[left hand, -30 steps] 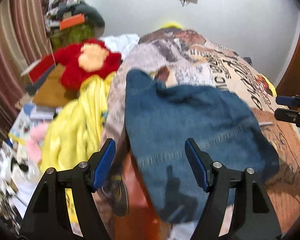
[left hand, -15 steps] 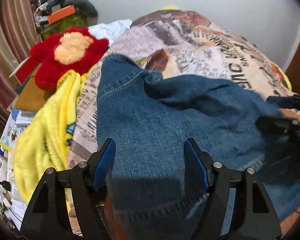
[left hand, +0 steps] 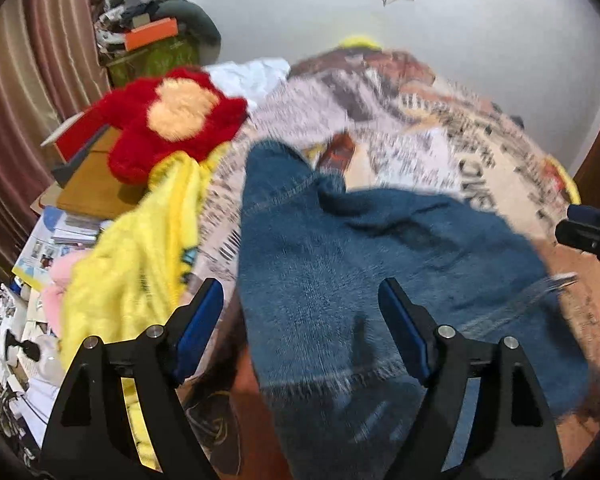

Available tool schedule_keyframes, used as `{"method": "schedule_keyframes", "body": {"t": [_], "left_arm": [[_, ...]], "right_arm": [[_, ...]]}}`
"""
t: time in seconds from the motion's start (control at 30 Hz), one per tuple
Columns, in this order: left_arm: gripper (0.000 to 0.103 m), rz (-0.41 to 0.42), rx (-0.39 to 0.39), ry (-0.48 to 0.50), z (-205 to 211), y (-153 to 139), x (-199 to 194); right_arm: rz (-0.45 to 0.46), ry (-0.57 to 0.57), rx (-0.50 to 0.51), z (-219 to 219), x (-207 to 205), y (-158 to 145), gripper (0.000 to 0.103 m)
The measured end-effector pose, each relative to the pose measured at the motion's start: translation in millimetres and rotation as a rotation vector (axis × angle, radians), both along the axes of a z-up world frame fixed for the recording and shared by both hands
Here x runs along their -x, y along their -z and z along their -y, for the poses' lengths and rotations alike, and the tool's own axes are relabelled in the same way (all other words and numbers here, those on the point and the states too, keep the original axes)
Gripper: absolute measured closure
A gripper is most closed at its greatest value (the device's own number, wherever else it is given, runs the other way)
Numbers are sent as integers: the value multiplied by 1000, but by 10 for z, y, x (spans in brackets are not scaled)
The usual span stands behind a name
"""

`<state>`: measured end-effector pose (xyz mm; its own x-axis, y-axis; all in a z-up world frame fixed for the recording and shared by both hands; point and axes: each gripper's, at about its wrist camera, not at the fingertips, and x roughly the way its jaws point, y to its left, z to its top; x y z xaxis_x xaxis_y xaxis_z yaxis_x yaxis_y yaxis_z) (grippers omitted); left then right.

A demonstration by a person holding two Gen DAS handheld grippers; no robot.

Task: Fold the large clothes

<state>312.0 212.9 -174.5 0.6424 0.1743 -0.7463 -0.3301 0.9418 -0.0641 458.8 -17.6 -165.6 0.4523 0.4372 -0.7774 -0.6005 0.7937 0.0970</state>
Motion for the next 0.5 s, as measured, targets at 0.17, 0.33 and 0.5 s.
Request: {"method": "schedule_keyframes", "body": {"t": [0.17,0.33,0.5], "left_arm": [[23,118,-16,-4,101,-555,394],[23,263,-48,25,335,-1167,850],[23,419,-108,54,691,-1677,1353]], "right_arm": [[102,-10,-88,216,426,-541,24],[208,-12,-208,434,941,-1090,24],[292,-17,-335,676,1430,-1573,24]]}}
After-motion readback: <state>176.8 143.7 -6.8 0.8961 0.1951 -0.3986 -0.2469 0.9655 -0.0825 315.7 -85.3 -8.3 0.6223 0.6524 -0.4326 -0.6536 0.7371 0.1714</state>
